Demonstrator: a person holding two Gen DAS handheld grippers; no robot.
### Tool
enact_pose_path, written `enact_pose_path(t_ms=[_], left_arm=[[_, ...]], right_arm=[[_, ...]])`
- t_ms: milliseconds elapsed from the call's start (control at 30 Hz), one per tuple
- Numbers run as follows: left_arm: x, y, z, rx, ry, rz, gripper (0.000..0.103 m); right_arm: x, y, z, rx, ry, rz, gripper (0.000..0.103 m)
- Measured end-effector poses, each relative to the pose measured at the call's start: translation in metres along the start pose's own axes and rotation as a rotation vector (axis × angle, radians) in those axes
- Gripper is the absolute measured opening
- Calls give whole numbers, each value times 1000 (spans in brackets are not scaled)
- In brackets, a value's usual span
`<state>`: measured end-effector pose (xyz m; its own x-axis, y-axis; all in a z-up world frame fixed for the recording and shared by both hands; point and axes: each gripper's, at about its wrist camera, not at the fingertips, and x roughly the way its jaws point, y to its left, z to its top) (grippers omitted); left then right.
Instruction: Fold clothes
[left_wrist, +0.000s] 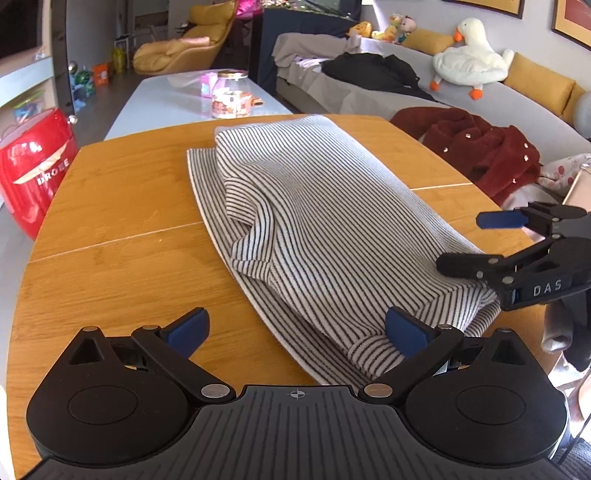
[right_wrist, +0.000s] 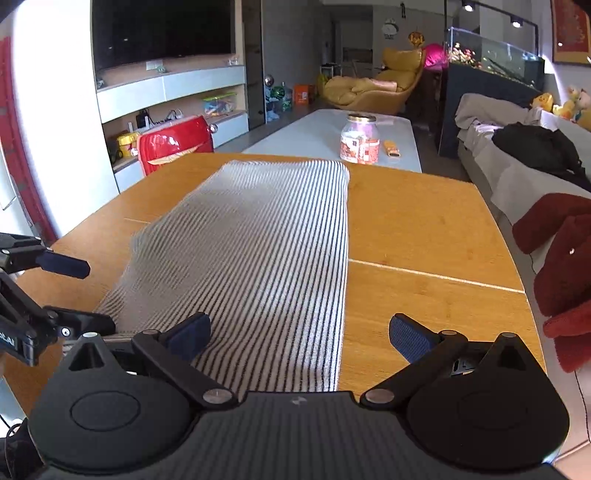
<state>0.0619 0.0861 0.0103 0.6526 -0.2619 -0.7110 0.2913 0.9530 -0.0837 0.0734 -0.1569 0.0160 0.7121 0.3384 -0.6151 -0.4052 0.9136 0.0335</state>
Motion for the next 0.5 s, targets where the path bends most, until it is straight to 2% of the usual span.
enact_pose_path(t_ms=[67, 200, 367, 500], left_arm=[[-5, -2, -6, 1, -8, 12, 103], [-9, -4, -14, -8, -15, 22, 103], [-1, -1, -13, -32, 9, -1, 103], [4, -3, -7, 0, 25, -8, 103]], right_arm=[[-3, 3, 2, -9, -8, 30, 103], [10, 11, -10, -44, 25, 9, 103], [5, -3, -24, 81, 11, 33, 103], [-1, -4, -39, 164, -15, 28, 103]])
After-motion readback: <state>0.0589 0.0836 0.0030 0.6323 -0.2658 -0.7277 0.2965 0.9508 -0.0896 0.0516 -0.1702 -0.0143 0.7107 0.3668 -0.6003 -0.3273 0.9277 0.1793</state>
